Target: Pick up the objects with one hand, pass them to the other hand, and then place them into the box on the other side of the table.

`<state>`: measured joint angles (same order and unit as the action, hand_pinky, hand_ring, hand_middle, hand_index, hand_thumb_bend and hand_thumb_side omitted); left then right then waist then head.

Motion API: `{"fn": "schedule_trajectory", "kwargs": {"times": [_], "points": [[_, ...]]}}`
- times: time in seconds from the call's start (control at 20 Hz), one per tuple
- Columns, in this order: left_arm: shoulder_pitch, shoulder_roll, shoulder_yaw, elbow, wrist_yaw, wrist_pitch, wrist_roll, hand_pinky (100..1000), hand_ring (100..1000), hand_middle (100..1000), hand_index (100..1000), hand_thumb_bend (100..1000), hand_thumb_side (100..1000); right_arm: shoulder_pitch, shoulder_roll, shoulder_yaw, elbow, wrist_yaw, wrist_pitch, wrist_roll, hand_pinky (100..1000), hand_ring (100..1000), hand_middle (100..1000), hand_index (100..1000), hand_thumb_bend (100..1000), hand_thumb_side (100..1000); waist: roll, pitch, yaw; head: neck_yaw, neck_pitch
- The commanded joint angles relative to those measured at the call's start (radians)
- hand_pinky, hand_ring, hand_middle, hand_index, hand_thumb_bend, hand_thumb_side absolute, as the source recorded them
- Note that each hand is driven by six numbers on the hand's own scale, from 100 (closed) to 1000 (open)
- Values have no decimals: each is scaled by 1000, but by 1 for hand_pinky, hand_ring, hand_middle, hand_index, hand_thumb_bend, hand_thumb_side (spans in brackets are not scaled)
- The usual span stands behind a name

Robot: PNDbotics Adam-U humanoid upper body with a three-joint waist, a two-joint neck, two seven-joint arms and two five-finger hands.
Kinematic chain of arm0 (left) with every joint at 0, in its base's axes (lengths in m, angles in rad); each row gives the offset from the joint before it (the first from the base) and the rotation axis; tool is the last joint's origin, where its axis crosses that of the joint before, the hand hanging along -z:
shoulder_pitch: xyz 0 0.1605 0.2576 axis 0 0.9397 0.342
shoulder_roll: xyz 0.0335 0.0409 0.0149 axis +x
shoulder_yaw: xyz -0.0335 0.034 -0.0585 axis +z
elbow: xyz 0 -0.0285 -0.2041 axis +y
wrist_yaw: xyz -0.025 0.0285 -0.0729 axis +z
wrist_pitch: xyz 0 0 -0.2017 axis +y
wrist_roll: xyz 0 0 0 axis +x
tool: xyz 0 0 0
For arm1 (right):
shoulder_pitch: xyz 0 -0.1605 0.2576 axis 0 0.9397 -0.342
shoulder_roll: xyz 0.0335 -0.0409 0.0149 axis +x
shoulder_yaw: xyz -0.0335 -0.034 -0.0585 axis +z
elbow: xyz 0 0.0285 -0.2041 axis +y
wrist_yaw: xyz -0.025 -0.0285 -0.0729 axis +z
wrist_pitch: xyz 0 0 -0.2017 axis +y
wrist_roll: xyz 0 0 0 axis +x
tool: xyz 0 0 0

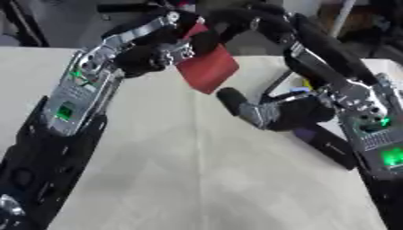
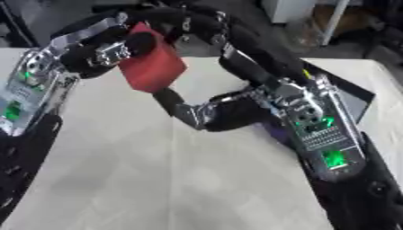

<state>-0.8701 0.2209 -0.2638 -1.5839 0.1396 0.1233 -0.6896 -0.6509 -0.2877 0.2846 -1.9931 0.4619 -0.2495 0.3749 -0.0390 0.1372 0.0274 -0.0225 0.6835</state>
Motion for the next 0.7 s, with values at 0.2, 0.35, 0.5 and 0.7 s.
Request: {"fn": "schedule_trajectory", "kwargs": {"times": [0.2, 0.35, 0.5, 0.7], "points": [[-16, 9, -15, -14, -7, -4, -27, 670, 460, 368, 501, 100, 604, -4, -2, 1, -7, 2, 13, 24, 871, 815, 855, 931, 226, 517, 2, -14, -2, 3, -11], [-16, 10, -22, -8, -13, -4, -36, 670, 459, 368, 501, 100, 605, -7, -8, -1, -7, 34, -16, 48, 894, 837, 870, 937, 245, 482, 2, -14, -3, 5, -9], [-16, 12, -27, -2, -24, -8, -43, 671, 460, 368, 501, 100, 605, -9, -13, -1, -7, 67, -56, 92, 926, 868, 894, 945, 244, 502, 3, -14, -4, 5, -9], [-17, 14, -29, 0, -37, -18, -46, 671, 460, 368, 502, 100, 600, -13, -15, -6, -7, 110, -106, 145, 950, 893, 916, 948, 264, 493, 5, -13, -4, 6, -7]]}}
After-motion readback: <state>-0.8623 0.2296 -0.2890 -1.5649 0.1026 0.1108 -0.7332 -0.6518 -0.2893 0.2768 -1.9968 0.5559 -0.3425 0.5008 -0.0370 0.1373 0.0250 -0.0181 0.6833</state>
